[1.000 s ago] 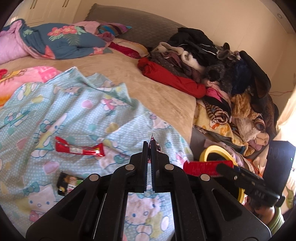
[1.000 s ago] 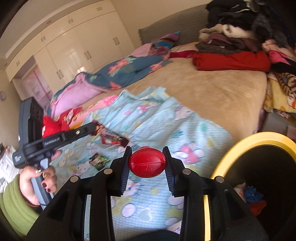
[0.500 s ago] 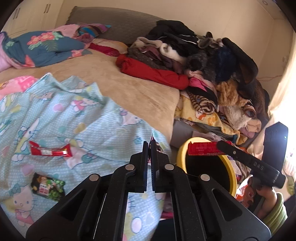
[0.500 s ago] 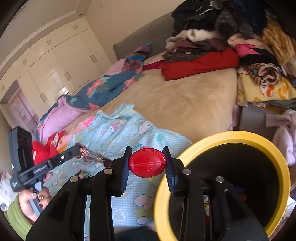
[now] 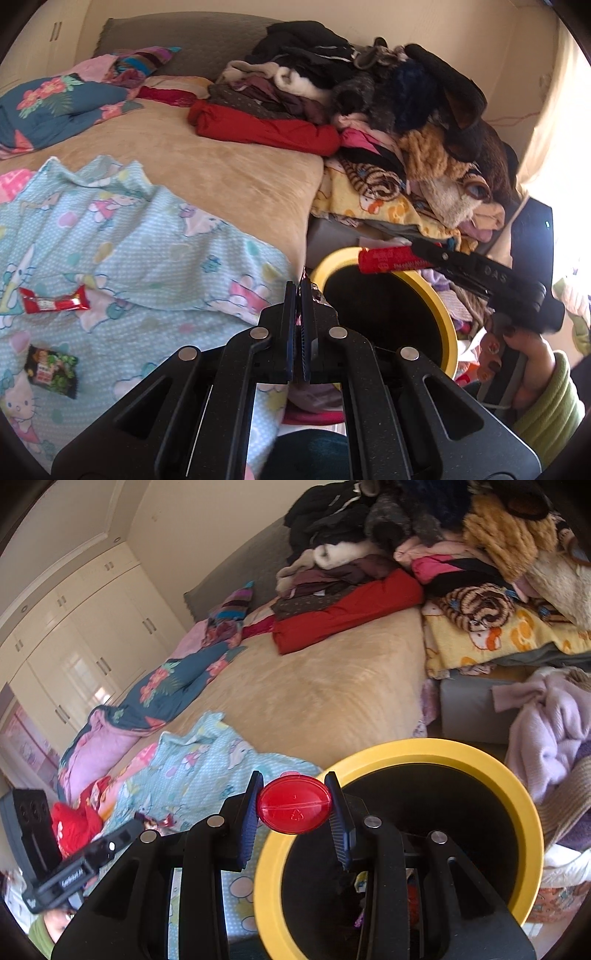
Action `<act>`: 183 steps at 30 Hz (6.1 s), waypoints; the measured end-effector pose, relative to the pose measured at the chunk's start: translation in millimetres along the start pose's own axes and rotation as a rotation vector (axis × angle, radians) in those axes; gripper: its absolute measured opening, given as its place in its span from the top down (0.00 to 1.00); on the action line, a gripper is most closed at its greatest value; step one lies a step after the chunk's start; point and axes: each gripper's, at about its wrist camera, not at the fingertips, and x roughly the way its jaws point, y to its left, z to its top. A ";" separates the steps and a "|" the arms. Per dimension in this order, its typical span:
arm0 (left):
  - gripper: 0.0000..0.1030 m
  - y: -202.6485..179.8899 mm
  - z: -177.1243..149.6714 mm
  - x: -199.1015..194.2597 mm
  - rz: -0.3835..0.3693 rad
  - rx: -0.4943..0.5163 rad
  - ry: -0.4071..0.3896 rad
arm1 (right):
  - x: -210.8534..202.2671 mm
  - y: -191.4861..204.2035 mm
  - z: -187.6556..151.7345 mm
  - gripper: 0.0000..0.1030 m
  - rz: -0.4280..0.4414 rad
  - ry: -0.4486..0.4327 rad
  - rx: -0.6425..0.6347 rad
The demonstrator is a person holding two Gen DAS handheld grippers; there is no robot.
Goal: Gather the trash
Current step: 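Carry the green wrapper with the left gripper while the right gripper carries the red tube to the bin, then open both grippers over the yellow bin to drop the wrapper and tube, then move both grippers back over the red candy wrapper and dark snack wrapper, then grasp the dark snack wrapper with the left gripper while the right gripper grasps the red candy wrapper, then carry the dark snack wrapper with the left gripper while the right gripper carries the red wrapper to the bin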
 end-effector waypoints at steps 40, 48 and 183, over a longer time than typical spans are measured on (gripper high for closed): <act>0.38 -95.0 -54.4 83.3 -0.122 0.158 0.187 | 2.7 -72.4 -3.6 0.45 -0.158 0.019 0.251; 0.14 -57.3 -43.1 61.8 -0.029 0.076 0.108 | 6.2 -41.8 1.0 0.34 -0.081 -0.010 0.157; 0.89 -43.5 -35.2 21.2 -0.068 0.016 -0.003 | -29.4 -66.0 -26.6 0.90 -0.205 -0.051 0.177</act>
